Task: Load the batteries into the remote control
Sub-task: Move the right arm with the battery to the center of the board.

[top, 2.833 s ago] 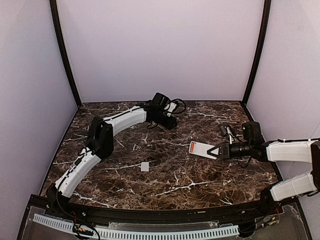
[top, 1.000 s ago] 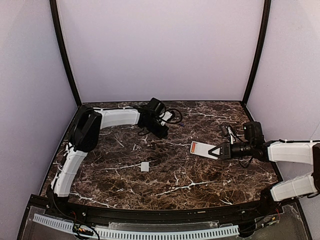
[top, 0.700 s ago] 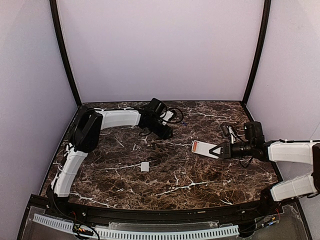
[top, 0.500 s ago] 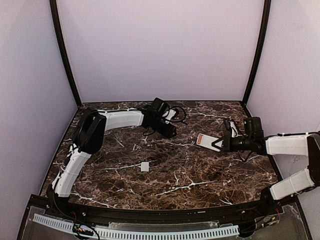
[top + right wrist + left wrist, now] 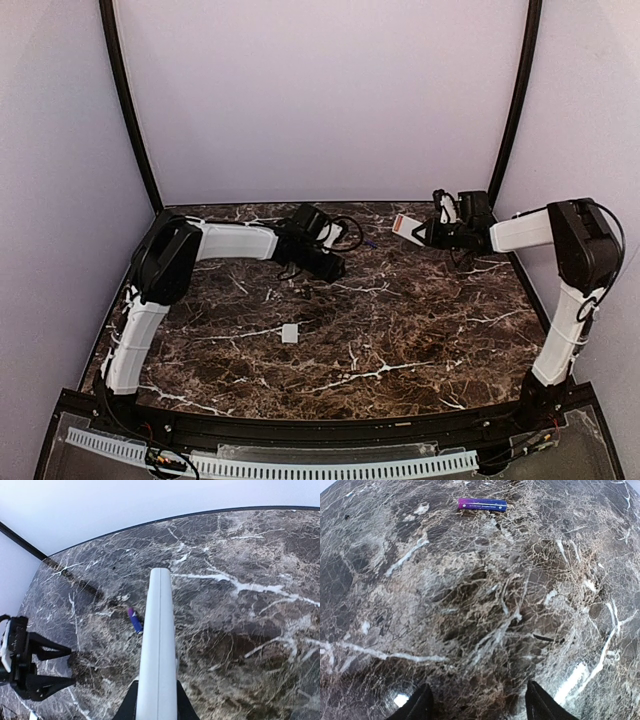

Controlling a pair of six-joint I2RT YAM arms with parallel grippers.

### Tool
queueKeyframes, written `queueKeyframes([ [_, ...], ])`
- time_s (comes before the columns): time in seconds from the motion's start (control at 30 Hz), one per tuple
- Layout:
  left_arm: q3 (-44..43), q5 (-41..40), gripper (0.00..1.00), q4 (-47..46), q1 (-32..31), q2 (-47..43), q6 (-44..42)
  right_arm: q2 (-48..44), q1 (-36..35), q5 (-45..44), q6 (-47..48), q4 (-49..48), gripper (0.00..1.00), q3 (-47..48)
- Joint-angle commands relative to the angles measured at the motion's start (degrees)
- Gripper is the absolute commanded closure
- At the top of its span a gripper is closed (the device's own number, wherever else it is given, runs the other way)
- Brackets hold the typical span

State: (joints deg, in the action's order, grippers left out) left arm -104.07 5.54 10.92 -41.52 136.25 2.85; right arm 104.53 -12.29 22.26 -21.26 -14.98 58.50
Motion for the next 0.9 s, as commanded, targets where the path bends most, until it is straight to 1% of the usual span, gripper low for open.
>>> queueKeyframes([
  [0.0, 3.37, -0.04, 0.36, -0.36, 0.61, -3.78, 1.55, 6.66, 1.00, 1.51, 0.73, -2.51, 1.00, 6.61],
  [0.3, 6.53, 0.76, 0.34, -2.35, 1.43, -5.02, 2.02, 15.08, 1.26, 7.91, -0.76, -4.11, 1.00, 12.59],
  [0.47, 7.05, 1.22, 0.33, -3.48, 1.93, -5.12, 2.77, 17.69, 1.22, 12.16, -3.77, -5.04, 1.00, 13.21],
  [0.6, 7.21, 1.43, 0.33, -3.86, 2.18, -5.11, 3.09, 19.14, 1.24, 14.99, -6.13, -6.15, 1.00, 11.67],
  [0.73, 7.36, 1.23, 0.32, -4.04, 2.42, -5.05, 2.90, 19.05, 1.08, 18.29, -7.91, -8.48, 1.00, 9.02],
  [0.87, 7.54, 0.96, 0.32, -4.89, 2.60, -4.83, 3.34, 18.69, -0.07, 20.75, -8.37, -8.52, 1.00, 6.78],
])
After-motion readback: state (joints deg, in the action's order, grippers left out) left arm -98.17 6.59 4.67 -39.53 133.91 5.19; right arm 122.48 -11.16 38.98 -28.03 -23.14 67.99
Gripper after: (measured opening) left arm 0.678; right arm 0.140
